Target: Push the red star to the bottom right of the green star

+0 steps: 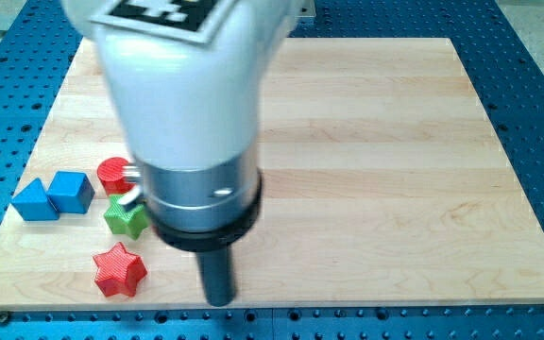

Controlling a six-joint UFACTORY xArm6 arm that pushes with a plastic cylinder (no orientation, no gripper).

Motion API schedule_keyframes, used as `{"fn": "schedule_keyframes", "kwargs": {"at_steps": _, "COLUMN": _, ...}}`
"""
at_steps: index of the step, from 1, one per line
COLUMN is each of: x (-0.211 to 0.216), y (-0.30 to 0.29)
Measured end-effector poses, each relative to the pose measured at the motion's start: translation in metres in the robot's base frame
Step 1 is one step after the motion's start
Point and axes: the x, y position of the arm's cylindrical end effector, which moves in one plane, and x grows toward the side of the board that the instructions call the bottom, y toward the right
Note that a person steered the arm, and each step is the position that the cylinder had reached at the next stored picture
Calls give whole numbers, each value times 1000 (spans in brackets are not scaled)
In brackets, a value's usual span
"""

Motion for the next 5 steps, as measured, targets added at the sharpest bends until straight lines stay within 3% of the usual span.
{"fn": "schedule_keyframes", "kwargs": {"at_steps": 2, "x": 0, "y": -169}}
{"fn": "schedule_keyframes", "kwargs": {"at_steps": 3, "x": -18, "y": -224}}
{"fn": "schedule_keyframes", "kwargs": {"at_steps": 5, "x": -22, "y": -104}}
